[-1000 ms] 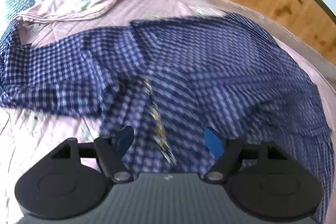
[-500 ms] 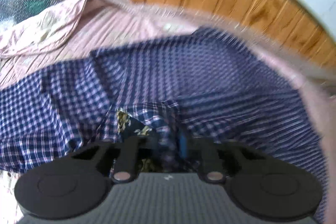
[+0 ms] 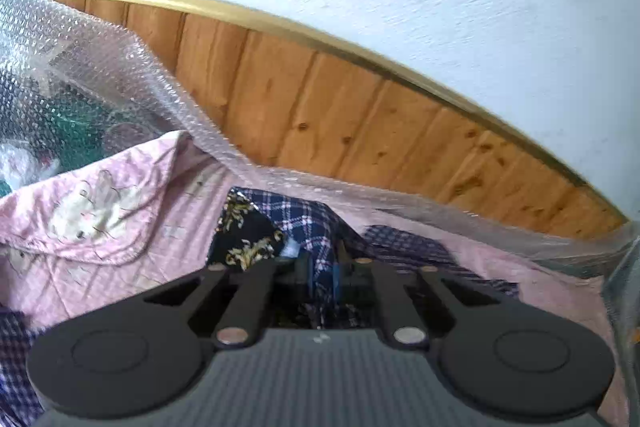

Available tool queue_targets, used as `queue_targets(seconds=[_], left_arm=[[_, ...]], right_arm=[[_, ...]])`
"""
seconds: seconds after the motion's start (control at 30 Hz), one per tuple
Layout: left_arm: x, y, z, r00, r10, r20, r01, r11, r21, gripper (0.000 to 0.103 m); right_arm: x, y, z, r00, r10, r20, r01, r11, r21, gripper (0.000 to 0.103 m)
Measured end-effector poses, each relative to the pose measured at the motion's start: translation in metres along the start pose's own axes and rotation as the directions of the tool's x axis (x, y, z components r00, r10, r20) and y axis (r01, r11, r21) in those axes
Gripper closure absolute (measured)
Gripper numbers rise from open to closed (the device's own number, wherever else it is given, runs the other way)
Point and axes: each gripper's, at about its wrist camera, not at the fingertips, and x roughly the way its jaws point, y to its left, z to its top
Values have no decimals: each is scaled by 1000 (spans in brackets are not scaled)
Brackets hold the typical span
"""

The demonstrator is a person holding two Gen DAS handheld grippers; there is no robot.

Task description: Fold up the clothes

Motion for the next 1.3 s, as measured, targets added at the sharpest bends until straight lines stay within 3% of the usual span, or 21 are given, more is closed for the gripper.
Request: queue_targets(seconds=[0.2, 0.3, 0.33, 0.37, 0.4, 0.43, 0.47, 0.5, 0.53, 0.57, 0.6, 0.77, 0.87, 0.97, 1.07, 1.1, 1.13, 1.23, 1.3], left_arm=[[17, -11, 1, 999, 36, -23, -35, 999, 33, 95], [13, -16, 5, 1000, 8, -8, -8, 999, 45, 95], [12, -21, 7, 1000, 0, -6, 1, 998, 60, 95], [12, -27, 10, 1000, -10, -6, 11, 997, 75, 95], [12, -34, 13, 1000, -21, -5, 21, 996, 90, 95], [12, -41, 16, 1000, -31, -3, 31, 994, 105, 95], [12, -48, 20, 999, -41, 3, 40, 992, 119, 95], [12, -55, 24, 999, -49, 8, 48, 991, 128, 95], [13, -62, 29, 998, -58, 13, 55, 989, 137, 95], [11, -70, 35, 998, -67, 22, 63, 988, 144, 95], [10, -77, 41, 997, -76, 31, 71, 986, 152, 95], [8, -103, 64, 994, -84, 70, 70, 980, 185, 95], [16, -108, 64, 997, -44, 64, 30, 978, 205, 95], [24, -112, 57, 999, -2, 48, -10, 972, 237, 95], [27, -108, 39, 999, 17, 31, -25, 959, 282, 95], [24, -107, 32, 999, 16, 32, -25, 955, 295, 95], [20, -106, 26, 999, 12, 36, -22, 950, 311, 95], [1, -120, 7, 997, -14, 78, -19, 911, 411, 95], [-19, -139, -11, 992, -59, 113, -6, 865, 502, 95]], right_arm=[[15, 31, -22, 993, 43, -108, -61, 984, -169, 99], [3, 28, -21, 998, 22, -60, -33, 982, -188, 94], [-4, 23, -18, 1000, -14, -15, 11, 982, -188, 71], [-7, 20, -15, 998, -61, 14, 63, 980, -187, 54], [-9, 15, -14, 994, -104, 36, 109, 976, -187, 26], [-3, 11, -16, 991, -131, 28, 134, 971, -197, 20], [3, 6, -19, 989, -150, 13, 149, 967, -206, 25], [13, 0, -21, 991, -131, -40, 120, 971, -207, 53], [22, -5, -23, 991, -99, -92, 80, 979, -189, 87], [24, -10, -22, 992, -68, -108, 51, 987, -155, 89], [18, -11, -19, 994, -62, -87, 50, 990, -135, 103], [-7, 23, -6, 1000, -12, -15, 8, 970, -243, 103], [5, 52, -18, 998, 24, -66, -45, 939, -340, 103], [19, 66, -34, 993, 4, -118, -49, 923, -381, 103], [16, 58, -28, 988, 67, -137, -110, 935, -337, 85], [10, 50, -21, 982, 128, -141, -166, 937, -308, 66], [4, 42, -14, 972, 188, -142, -222, 934, -279, 61], [-12, 9, 23, 937, 345, -61, -350, 926, -142, 58], [-5, -17, 51, 910, 415, -7, -415, 909, -45, 60]])
